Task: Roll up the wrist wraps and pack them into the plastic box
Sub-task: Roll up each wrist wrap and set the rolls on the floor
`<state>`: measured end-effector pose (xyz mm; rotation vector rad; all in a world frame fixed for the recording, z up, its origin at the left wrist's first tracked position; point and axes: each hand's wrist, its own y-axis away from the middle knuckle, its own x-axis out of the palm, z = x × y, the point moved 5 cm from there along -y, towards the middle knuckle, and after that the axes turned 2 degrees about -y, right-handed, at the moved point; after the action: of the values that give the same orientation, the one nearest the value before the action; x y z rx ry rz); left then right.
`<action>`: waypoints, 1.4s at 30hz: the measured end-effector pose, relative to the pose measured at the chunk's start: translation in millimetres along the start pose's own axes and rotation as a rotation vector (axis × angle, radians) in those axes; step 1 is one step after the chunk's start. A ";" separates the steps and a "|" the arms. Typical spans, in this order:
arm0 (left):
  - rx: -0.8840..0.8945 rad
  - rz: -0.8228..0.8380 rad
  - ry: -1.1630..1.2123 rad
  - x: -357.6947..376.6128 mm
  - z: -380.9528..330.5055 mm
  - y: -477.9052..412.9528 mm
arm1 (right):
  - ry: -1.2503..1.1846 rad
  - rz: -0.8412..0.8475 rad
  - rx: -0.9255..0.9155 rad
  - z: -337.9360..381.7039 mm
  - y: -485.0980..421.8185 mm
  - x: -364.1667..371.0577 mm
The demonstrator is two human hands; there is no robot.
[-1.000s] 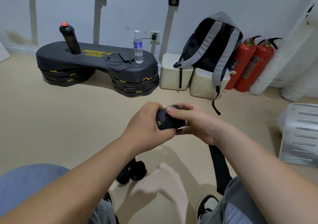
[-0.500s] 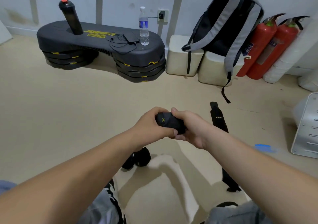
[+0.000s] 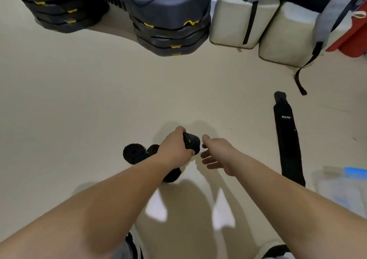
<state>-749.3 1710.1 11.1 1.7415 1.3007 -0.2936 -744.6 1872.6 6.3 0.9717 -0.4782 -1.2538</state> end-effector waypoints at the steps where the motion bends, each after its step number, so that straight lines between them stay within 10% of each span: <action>1: 0.005 -0.001 -0.054 6.9 6.6 -5.7 | -0.031 -0.008 0.005 -6.5 -7.3 3.2; 12: -0.037 0.055 -0.640 28.8 39.9 -35.8 | -0.058 -0.008 0.139 -57.0 -35.9 -20.7; 20: 0.223 -0.022 -0.435 53.8 -40.4 -32.1 | -0.001 -0.233 0.001 -79.4 -16.8 -85.5; 29: 0.259 0.304 -0.302 183.8 -120.8 -12.2 | 0.080 -0.584 0.116 -201.8 8.4 -205.0; 42: 0.102 0.420 -0.201 230.3 -111.0 -22.9 | 0.286 -0.263 0.255 -225.1 -24.5 -183.6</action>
<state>-708.1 1943.0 -88.9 1.9655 0.7648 -0.2869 -638.1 2122.8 -98.8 1.4438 -0.2948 -1.2790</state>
